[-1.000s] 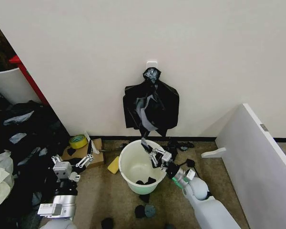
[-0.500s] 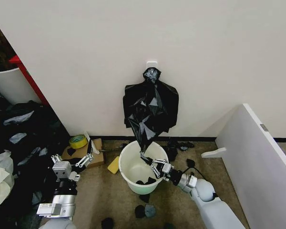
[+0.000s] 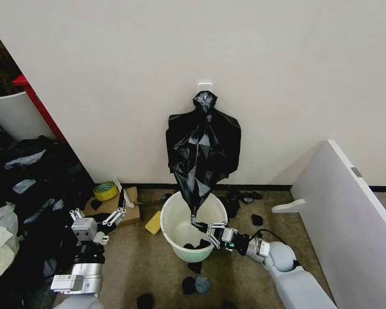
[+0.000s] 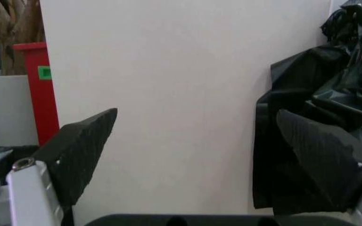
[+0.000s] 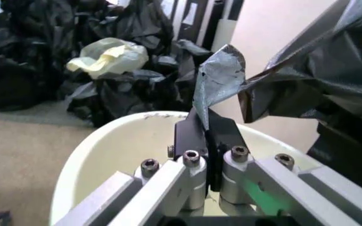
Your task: Place the garbage bag over the trash bin.
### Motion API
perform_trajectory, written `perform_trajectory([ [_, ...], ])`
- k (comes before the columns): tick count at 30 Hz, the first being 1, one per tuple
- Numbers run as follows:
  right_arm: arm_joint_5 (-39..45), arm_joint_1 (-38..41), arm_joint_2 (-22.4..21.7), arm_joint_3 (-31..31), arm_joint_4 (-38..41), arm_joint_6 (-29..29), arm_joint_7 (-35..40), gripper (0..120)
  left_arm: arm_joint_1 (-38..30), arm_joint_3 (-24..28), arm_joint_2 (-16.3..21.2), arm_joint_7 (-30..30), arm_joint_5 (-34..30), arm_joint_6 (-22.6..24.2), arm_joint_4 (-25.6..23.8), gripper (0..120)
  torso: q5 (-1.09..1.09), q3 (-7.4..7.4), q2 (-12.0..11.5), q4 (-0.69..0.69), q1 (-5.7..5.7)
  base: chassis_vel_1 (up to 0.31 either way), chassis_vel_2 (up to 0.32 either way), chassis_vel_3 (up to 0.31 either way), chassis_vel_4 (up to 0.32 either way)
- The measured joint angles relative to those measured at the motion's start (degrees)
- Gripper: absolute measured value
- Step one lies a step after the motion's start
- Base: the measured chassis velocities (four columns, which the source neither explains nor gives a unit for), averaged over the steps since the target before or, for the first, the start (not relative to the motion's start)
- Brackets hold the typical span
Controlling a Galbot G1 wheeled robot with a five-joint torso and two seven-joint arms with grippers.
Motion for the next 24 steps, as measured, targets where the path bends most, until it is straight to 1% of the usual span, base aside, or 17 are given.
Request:
perform_trajectory([
  [3, -0.01, 0.05, -0.01, 0.11, -0.13, 0.47, -0.15, 0, 0.13, -0.01, -0.16, 0.00, 0.13, 0.00, -0.10, 100, 0.00, 0.00, 0.00, 0.00, 0.00, 0.000, 0.000, 0.000, 0.000],
  [6, -0.01, 0.06, -0.02, 0.01, -0.13, 1.02, 1.63, 0, 0.16, 0.00, -0.24, 0.00, 0.22, -0.01, -0.12, 100, 0.00, 0.00, 0.00, 0.00, 0.00, 0.000, 0.000, 0.000, 0.000],
  [9, 1.39, -0.46, -0.41, -1.41, 1.30, 2.11, 10.10, 1, 0.18, 0.07, -0.43, 0.00, 0.35, -0.03, -0.15, 100, 0.01, 0.00, -0.01, 0.00, 0.00, 0.000, 0.000, 0.000, 0.000],
  [10, 2.25, -0.72, -0.59, -1.72, 2.21, 2.26, 11.84, 2, 0.18, 0.08, -0.46, 0.00, 0.37, -0.04, -0.16, 100, 0.00, 0.00, -0.01, 0.00, 0.00, 0.000, 0.000, 0.000, 0.000],
  [12, 3.27, -1.37, -1.13, -1.92, 4.37, 2.73, 14.14, 13, 0.14, 0.08, -0.51, 0.00, 0.37, -0.05, -0.17, 100, 0.01, 0.00, -0.01, 0.01, 0.00, 0.000, 0.000, 0.000, 0.000],
  [13, 3.27, -1.37, -1.13, -1.92, 4.37, 2.73, 14.14, 13, 0.14, 0.08, -0.51, 0.00, 0.37, -0.05, -0.17, 100, 0.01, 0.00, -0.01, 0.01, 0.00, 0.000, 0.000, 0.000, 0.000],
  [14, 3.49, -1.86, -1.67, -1.83, 5.74, 3.14, 14.63, 16, 0.12, 0.05, -0.51, 0.00, 0.38, -0.05, -0.20, 100, 0.00, 0.00, -0.01, 0.01, 0.00, 0.000, 0.000, 0.000, 0.000],
  [19, 3.50, -4.35, -4.88, 0.18, 10.57, 5.74, 14.38, 37, -0.03, -0.07, -0.45, 0.00, 0.33, -0.07, -0.31, 100, 0.00, 0.00, -0.01, 0.00, 0.00, 0.000, 0.000, 0.000, 0.000],
  [20, 3.50, -4.35, -4.88, 0.18, 10.57, 5.74, 14.38, 37, -0.03, -0.07, -0.45, 0.00, 0.33, -0.07, -0.31, 100, 0.00, 0.00, -0.01, 0.00, 0.00, 0.000, 0.000, 0.000, 0.000],
  [21, 3.48, -4.62, -5.23, 0.62, 11.00, 6.08, 14.43, 41, -0.06, -0.06, -0.46, 0.00, 0.33, -0.06, -0.31, 100, 0.00, 0.00, -0.01, 0.00, 0.00, 0.000, 0.000, 0.000, 0.000],
  [24, 3.58, -5.60, -6.14, 1.72, 12.81, 6.94, 18.90, 54, -0.25, 0.22, -0.58, 0.00, 0.33, -0.07, -0.05, 100, 0.00, 0.00, -0.01, 0.00, 0.00, 0.000, 0.000, 0.000, 0.000],
])
